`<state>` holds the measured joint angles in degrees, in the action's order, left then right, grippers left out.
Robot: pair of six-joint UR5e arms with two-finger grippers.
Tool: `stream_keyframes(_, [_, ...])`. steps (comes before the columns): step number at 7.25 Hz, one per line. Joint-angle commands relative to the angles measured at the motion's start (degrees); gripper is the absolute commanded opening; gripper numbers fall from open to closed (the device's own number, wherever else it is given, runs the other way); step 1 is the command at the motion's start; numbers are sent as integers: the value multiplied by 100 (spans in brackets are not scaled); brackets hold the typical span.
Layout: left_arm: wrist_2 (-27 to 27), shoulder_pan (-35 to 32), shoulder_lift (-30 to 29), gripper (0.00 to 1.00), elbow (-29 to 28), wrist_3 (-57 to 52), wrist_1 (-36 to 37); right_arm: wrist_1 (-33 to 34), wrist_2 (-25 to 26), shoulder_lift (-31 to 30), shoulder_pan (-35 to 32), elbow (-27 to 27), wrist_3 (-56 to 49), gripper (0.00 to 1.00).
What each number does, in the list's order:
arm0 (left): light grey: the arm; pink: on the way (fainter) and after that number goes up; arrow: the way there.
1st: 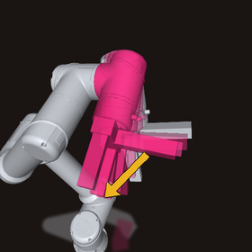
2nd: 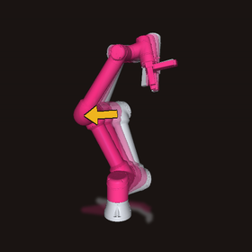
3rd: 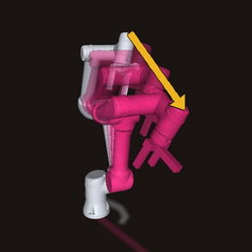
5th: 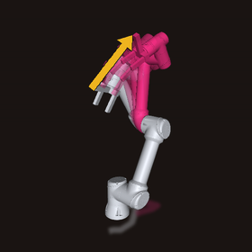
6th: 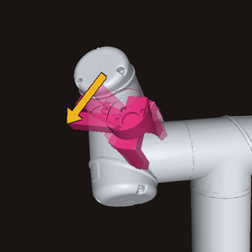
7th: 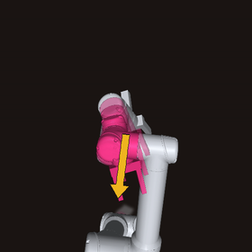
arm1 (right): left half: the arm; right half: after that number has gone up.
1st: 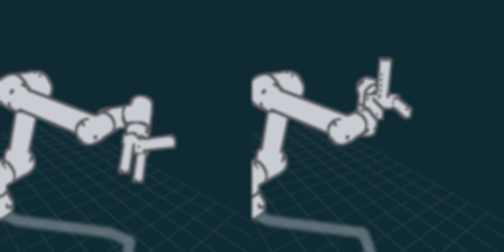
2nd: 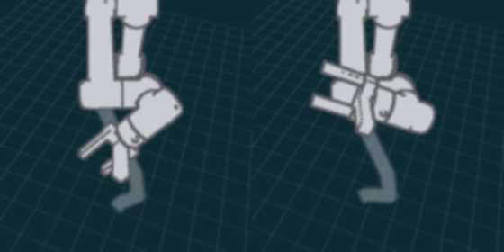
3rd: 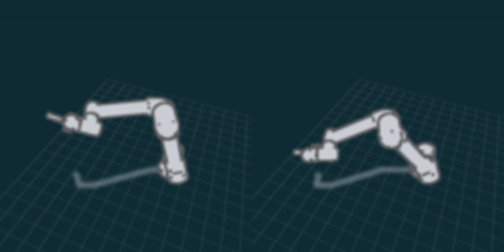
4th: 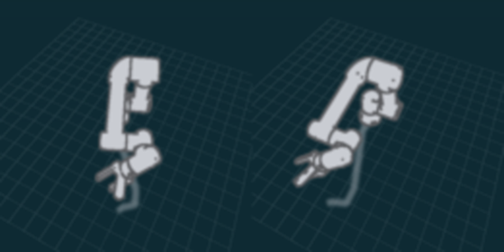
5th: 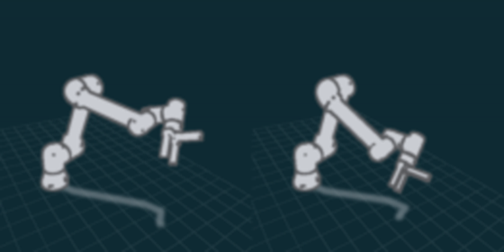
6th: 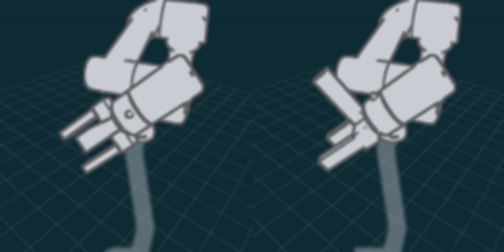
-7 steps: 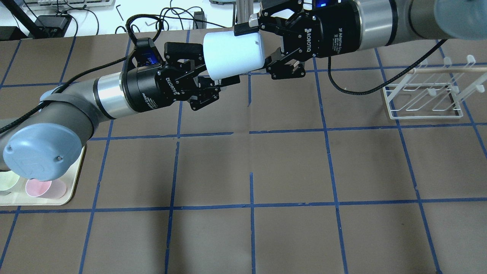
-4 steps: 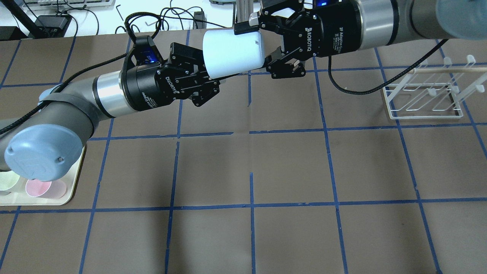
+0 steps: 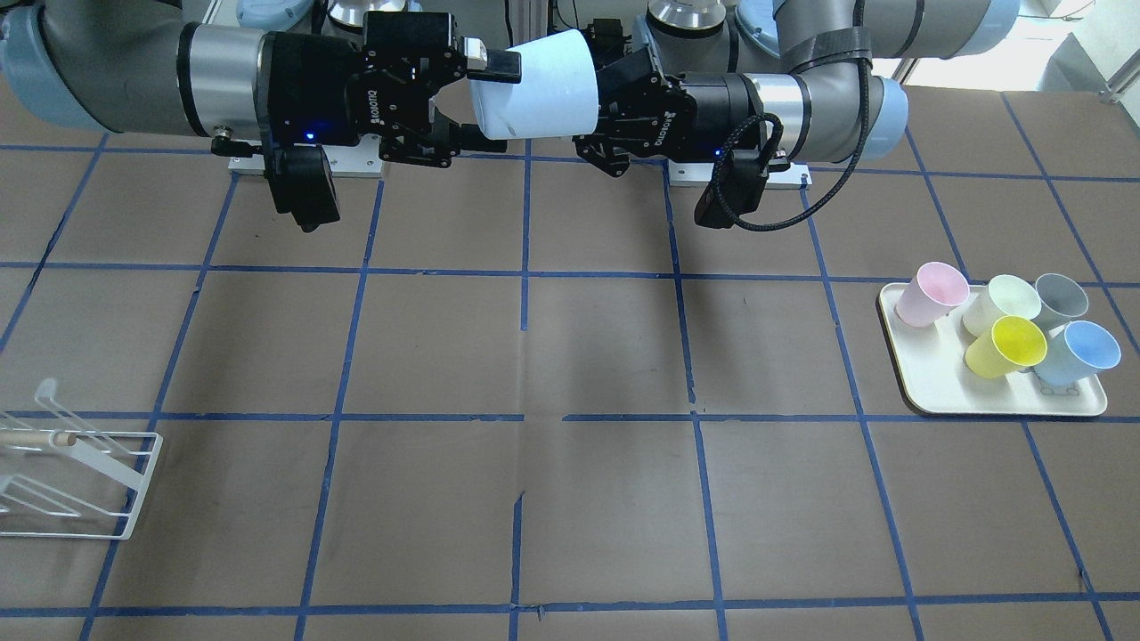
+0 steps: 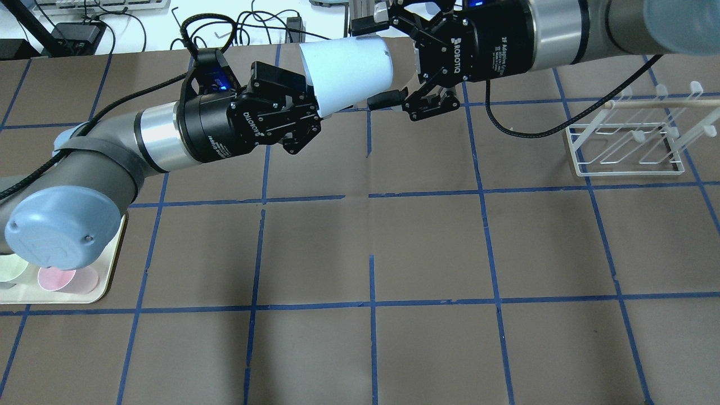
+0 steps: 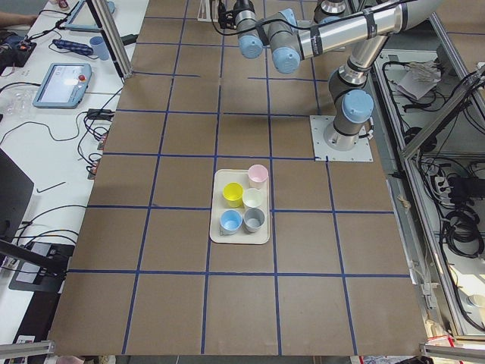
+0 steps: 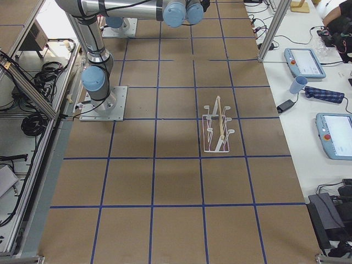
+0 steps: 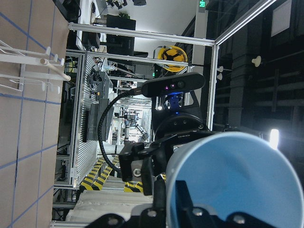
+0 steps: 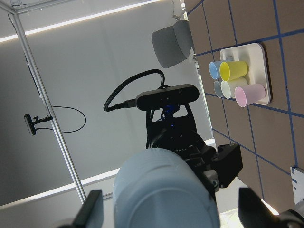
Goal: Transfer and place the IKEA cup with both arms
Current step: 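Close the left gripper on the cup's base beside the right gripper, then open the right gripper and withdraw it while the left gripper holds the cup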
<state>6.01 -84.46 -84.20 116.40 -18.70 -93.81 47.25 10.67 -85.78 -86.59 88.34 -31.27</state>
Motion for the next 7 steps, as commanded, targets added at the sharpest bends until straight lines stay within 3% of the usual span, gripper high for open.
stream_keyframes(1, [-3, 0, 17, 0, -12, 16, 3, 12, 5, 43, 46, -245, 234, 100])
stream_keyframes(2, [-160, 78, 52, 0, -29, 33, 3, 39, 57, 122, 107, -499, 462, 100])
stream_keyframes(3, [-971, 418, 140, 0, -38, 68, 3, 48, 206, 253, 238, -711, 490, 100])
stream_keyframes(6, [-3134, 1220, 501, 0, -47, 104, 3, 248, 2151, 351, 556, -1169, 815, 100])
stream_keyframes(7, [-3950, 1430, 545, 0, -108, 104, 12, 702, 2924, 325, 556, -1179, 1190, 100])
